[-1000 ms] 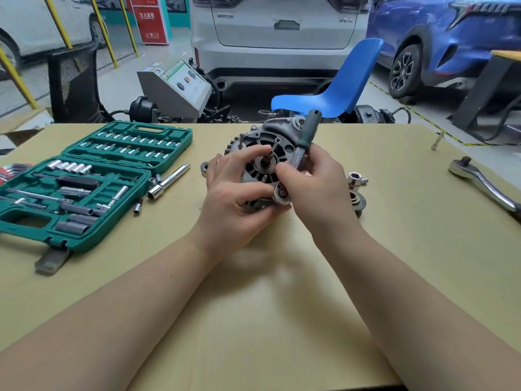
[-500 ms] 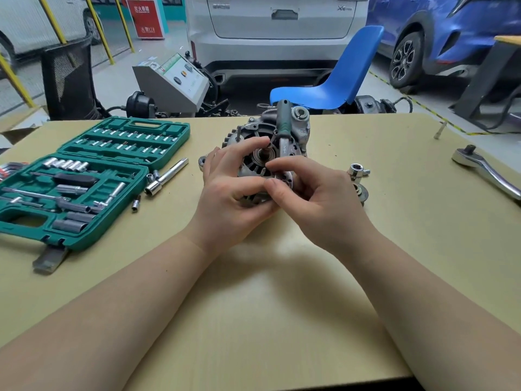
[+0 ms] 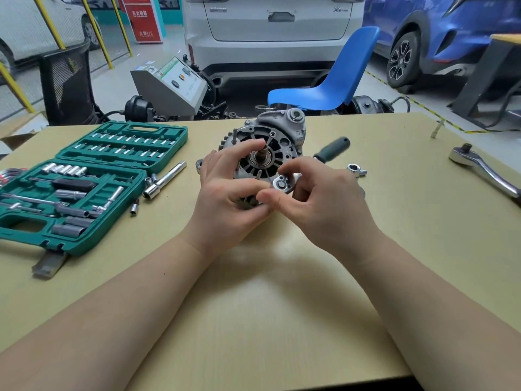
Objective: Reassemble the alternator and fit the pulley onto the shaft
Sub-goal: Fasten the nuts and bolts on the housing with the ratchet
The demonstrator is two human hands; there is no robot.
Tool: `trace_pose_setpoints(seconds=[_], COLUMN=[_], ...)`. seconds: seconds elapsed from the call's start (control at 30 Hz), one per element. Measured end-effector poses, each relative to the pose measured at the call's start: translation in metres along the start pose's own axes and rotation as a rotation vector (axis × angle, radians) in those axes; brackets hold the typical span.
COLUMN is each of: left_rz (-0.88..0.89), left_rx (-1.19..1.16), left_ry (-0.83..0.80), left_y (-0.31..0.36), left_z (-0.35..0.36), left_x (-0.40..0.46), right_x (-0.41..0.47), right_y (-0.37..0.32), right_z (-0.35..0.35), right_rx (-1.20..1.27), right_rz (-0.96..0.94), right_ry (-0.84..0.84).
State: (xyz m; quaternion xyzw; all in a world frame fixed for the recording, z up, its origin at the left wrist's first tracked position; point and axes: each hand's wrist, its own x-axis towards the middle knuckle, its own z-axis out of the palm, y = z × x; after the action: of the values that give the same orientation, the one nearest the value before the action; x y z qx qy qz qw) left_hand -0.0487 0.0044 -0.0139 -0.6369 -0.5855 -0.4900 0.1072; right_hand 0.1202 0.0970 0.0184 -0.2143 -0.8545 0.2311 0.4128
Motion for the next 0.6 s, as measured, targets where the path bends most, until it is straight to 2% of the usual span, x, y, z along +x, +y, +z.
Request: trace_pose_setpoints(seconds=[0.17, 0.33, 0.6], left_rz=[-0.002, 0.002, -0.069], left_rx=[-0.012, 0.011, -0.035], left_ry=[-0.008, -0.022, 0.047], left_y=[-0.001, -0.003, 0.001], left_z=[0.0, -0.001, 0.003], left_x=[0.001, 0.0, -0.002], right_x=[0.003, 0.01, 0.002], right_y=[0.007, 0.006, 0.005], right_z=[-0.027, -0.032, -0.02], right_rx=[-0.229, -0.431, -0.305], right_rz=[-0.24, -0.397, -0.216], right_ry=[-0.189, -0.076, -0.093])
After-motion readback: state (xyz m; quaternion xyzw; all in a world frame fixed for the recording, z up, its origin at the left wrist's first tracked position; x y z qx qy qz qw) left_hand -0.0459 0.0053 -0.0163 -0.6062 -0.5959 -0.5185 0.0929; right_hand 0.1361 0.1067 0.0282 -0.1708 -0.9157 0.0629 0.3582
